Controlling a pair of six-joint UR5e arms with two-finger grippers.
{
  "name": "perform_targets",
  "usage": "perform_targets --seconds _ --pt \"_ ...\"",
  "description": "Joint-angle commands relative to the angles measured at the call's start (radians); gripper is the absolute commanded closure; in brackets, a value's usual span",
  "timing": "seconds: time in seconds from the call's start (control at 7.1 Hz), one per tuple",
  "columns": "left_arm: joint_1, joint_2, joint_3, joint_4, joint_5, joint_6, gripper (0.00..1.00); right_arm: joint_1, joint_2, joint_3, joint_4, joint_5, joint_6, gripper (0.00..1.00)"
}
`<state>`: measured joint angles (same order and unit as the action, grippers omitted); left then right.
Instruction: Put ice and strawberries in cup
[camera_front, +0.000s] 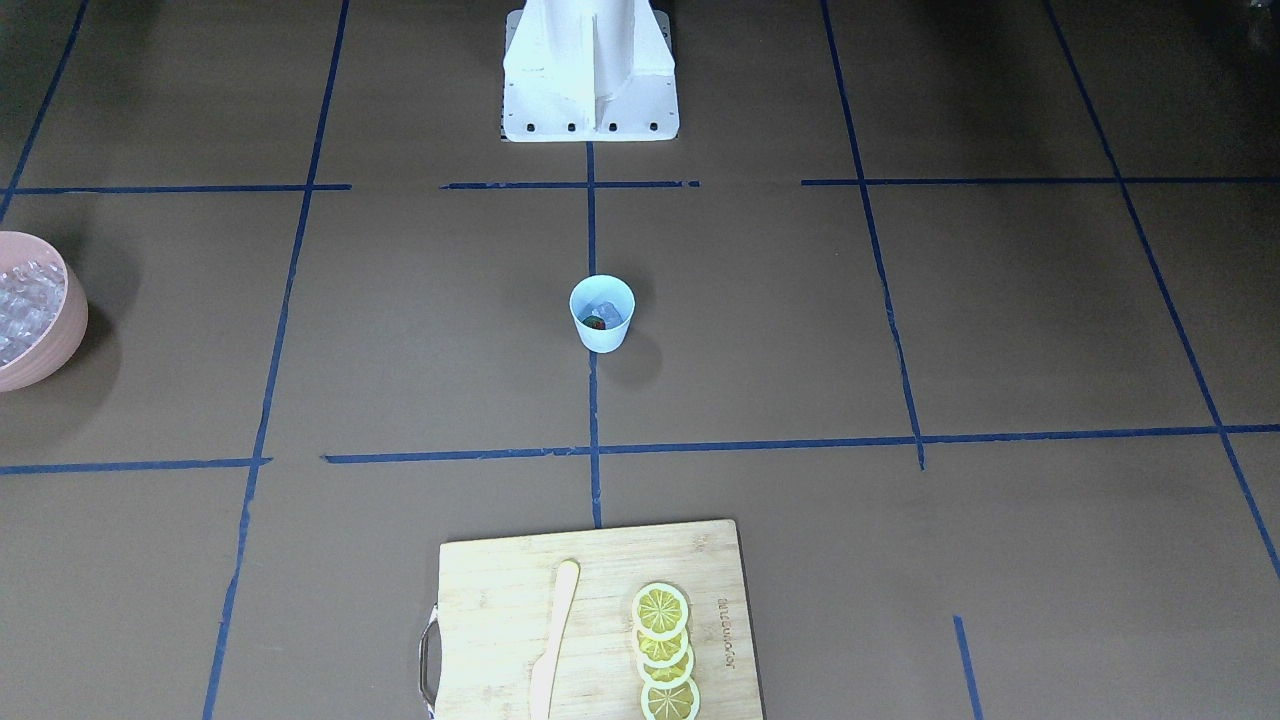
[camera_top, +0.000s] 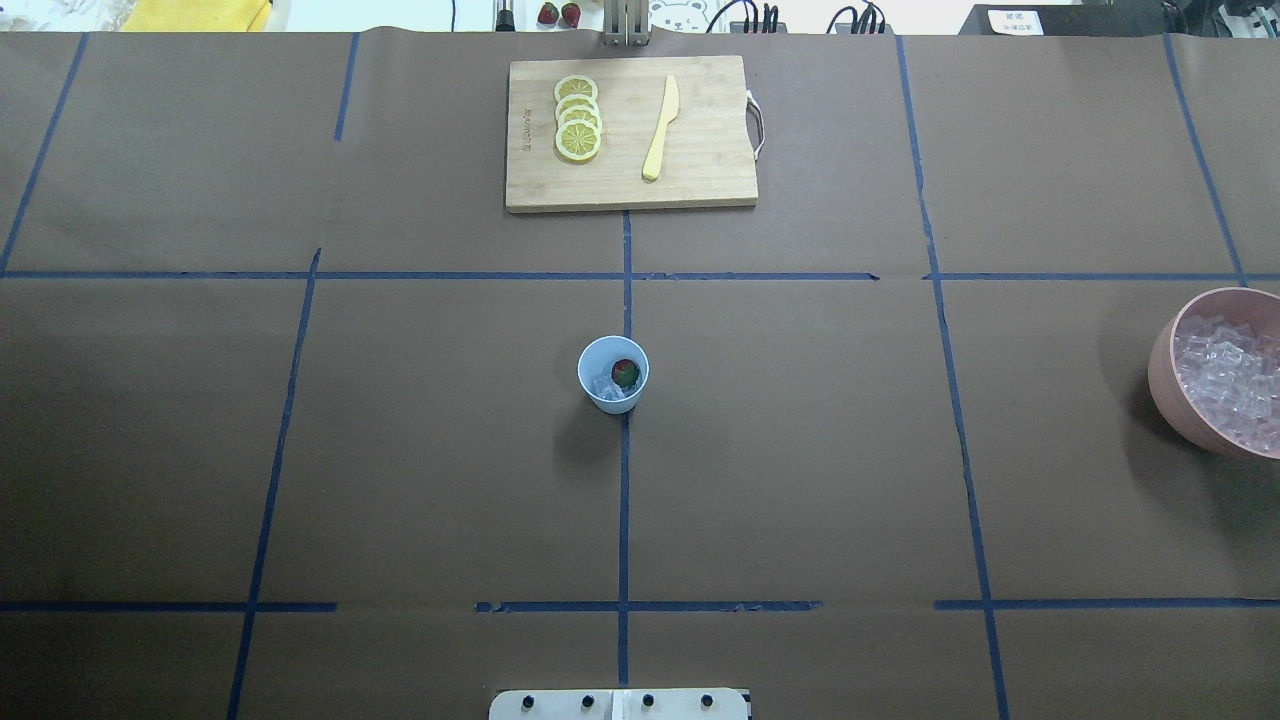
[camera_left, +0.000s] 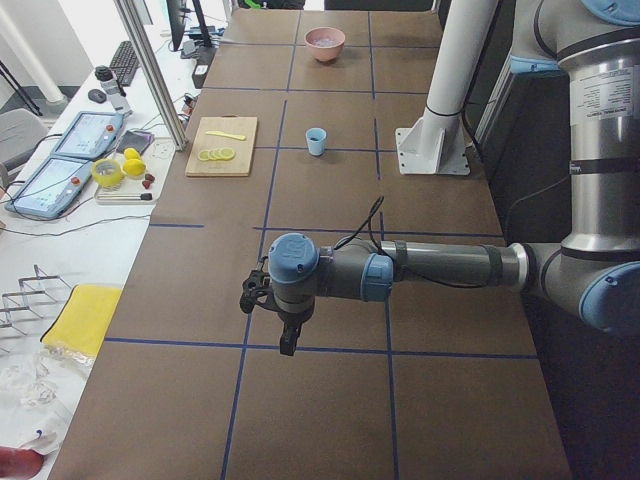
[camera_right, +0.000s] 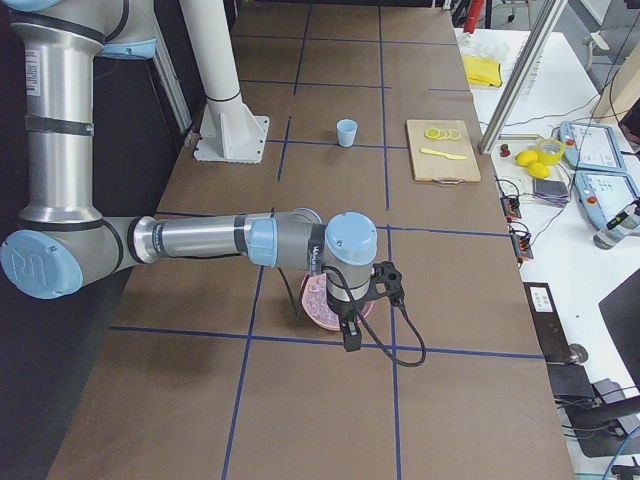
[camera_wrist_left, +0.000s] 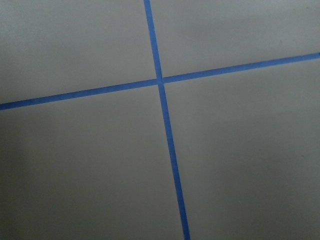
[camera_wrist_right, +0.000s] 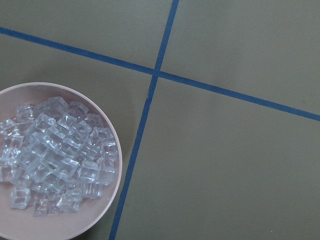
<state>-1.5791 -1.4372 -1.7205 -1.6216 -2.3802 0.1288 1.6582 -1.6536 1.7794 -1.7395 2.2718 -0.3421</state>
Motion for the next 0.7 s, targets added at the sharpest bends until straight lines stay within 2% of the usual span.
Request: perform_targets --seconds 0.0,0.14,0.56 --pt "0.001 0.014 0.018 0.043 -0.038 0.003 0.00 0.000 0.000 0.000 0.000 0.000 0.000 0.00" --pt "0.001 0.006 0.048 0.037 -0.054 0.003 0.00 0.000 0.000 0.000 0.000 0.000 0.000 0.00" --pt "0.001 0.008 0.047 0.039 -0.043 0.009 0.00 0.000 -0.002 0.000 0.000 0.000 0.000 0.00"
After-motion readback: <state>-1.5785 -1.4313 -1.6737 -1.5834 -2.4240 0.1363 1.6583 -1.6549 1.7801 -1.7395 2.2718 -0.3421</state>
